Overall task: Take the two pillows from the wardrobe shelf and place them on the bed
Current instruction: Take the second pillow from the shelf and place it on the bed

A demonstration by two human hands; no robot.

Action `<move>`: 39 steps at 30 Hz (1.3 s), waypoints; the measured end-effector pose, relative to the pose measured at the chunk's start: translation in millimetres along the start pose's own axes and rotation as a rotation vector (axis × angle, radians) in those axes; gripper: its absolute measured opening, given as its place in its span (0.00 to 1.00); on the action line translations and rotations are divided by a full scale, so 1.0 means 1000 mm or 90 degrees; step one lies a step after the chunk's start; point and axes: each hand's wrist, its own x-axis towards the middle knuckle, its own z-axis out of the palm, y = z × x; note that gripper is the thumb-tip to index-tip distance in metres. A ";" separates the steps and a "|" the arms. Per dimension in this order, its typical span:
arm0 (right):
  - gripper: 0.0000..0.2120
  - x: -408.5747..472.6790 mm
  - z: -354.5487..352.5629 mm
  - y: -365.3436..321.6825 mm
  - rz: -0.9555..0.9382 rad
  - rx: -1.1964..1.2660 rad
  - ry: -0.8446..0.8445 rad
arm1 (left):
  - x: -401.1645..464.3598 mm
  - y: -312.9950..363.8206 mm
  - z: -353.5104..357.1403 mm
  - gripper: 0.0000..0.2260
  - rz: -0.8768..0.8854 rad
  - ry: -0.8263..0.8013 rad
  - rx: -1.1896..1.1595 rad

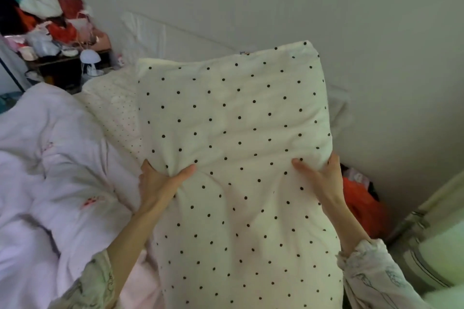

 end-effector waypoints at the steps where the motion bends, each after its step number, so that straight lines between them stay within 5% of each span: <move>1: 0.38 0.016 0.006 -0.003 0.003 -0.001 -0.007 | 0.010 0.002 0.007 0.54 -0.007 0.002 -0.008; 22: 0.29 0.291 0.202 0.003 -0.062 -0.111 -0.306 | 0.156 -0.008 0.116 0.51 -0.218 0.224 -0.092; 33: 0.33 0.434 0.312 0.013 -0.094 -0.216 -0.452 | 0.261 -0.011 0.195 0.49 -0.320 0.315 -0.097; 36: 0.32 0.469 0.361 0.014 -0.111 -0.234 -0.477 | 0.312 -0.021 0.194 0.51 -0.305 0.267 -0.057; 39: 0.35 0.488 0.410 0.040 -0.107 -0.322 -0.532 | 0.355 -0.049 0.190 0.42 -0.360 0.094 0.016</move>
